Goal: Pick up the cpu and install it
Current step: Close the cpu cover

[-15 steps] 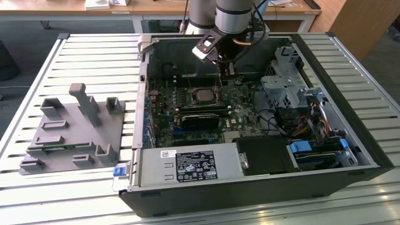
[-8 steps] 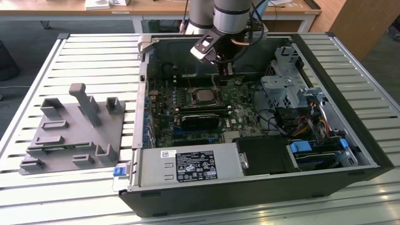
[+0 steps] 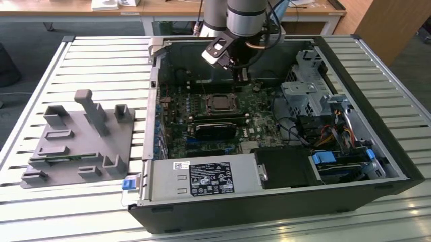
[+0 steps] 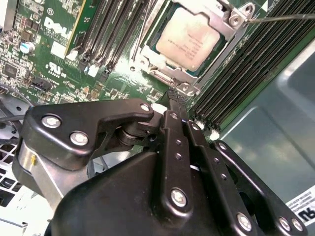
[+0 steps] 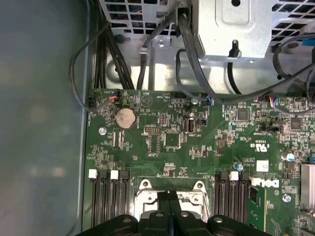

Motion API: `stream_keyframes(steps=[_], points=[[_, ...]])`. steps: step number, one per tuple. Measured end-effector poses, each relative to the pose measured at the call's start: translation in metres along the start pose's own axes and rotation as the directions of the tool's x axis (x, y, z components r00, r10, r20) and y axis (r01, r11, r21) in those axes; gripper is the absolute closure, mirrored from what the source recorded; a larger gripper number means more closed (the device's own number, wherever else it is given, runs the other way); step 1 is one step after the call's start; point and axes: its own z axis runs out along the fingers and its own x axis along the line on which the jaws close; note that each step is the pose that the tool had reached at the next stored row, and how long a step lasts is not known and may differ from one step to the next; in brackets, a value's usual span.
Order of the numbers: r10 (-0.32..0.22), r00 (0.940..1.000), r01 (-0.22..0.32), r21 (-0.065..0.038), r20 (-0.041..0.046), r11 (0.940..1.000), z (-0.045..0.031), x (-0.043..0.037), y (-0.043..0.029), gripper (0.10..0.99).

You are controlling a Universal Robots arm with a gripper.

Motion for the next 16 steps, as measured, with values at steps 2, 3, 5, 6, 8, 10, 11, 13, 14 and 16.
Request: stream_keyframes(steps=[2, 3, 5, 6, 8, 10, 11, 13, 14, 16], points=[[0.0, 1.0, 0.0, 0.0, -0.0001, 1.0, 0.0002, 0.0001, -0.0028, 0.98], [0.0, 1.0, 0.0, 0.0, -0.0001, 1.0, 0.0003, 0.0001, -0.0046, 0.98], [0.0, 1.0, 0.0, 0.0, 0.0, 1.0, 0.0007, 0.0002, -0.0076, 0.98], [0.0, 1.0, 0.0, 0.0, 0.0, 1.0, 0.0009, 0.0002, -0.0089, 0.98], [0.0, 1.0, 0.0, 0.0, 0.0001, 1.0, 0.0017, -0.0004, -0.0108, 0.98], [0.0, 1.0, 0.0, 0.0, 0.0001, 1.0, 0.0027, -0.0021, -0.0121, 0.98], [0.0, 1.0, 0.0, 0.0, 0.0, 1.0, 0.0033, -0.0032, -0.0128, 0.98], [0.0, 1.0, 0.0, 0.0, -0.0002, 1.0, 0.0043, -0.0044, -0.0146, 0.98], [0.0, 1.0, 0.0, 0.0, -0.0002, 1.0, 0.0043, -0.0046, -0.0152, 0.98], [0.0, 1.0, 0.0, 0.0, 0.0002, 1.0, 0.0043, -0.0046, -0.016, 0.98]])
